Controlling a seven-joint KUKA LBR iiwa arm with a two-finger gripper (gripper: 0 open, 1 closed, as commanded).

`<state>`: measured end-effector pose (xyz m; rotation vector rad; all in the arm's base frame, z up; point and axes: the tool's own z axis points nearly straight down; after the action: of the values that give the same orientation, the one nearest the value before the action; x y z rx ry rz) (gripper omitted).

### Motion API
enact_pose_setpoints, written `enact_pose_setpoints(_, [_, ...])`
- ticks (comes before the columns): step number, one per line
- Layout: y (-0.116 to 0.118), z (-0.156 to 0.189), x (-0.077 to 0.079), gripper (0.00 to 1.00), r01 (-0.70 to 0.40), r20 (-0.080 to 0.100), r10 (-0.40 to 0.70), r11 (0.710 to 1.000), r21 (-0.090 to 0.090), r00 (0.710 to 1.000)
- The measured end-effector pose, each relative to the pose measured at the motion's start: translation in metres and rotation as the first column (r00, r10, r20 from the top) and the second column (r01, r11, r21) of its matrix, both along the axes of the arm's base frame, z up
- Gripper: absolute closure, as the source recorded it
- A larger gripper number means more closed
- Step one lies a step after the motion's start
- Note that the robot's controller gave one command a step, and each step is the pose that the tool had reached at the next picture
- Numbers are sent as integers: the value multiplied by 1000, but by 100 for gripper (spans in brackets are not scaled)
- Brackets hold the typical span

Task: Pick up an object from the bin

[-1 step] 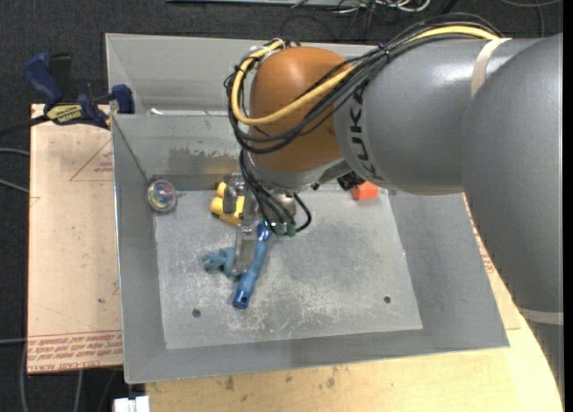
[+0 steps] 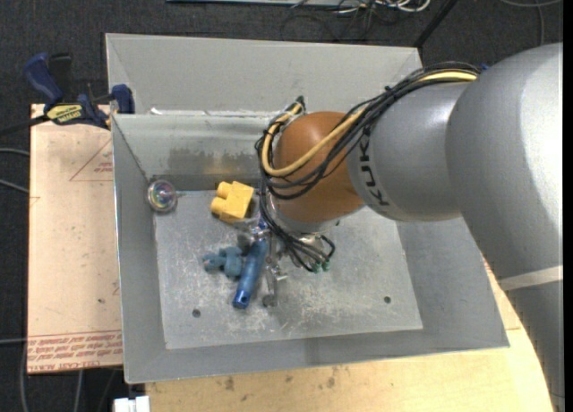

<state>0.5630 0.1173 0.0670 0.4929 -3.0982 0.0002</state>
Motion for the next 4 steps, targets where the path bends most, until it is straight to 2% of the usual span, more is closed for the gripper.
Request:
enact_pose_setpoints(1, [18,34,-6,0,-127,9,127,992,3,992])
enact_pose_setpoints(2, [10,37,0,0,-115,7,115,993,3,993])
enact_pose_setpoints(3, [12,2,7,0,-213,4,213,977,2,977])
enact_pose_setpoints(4, [13,2,7,0,-210,4,210,978,4,978])
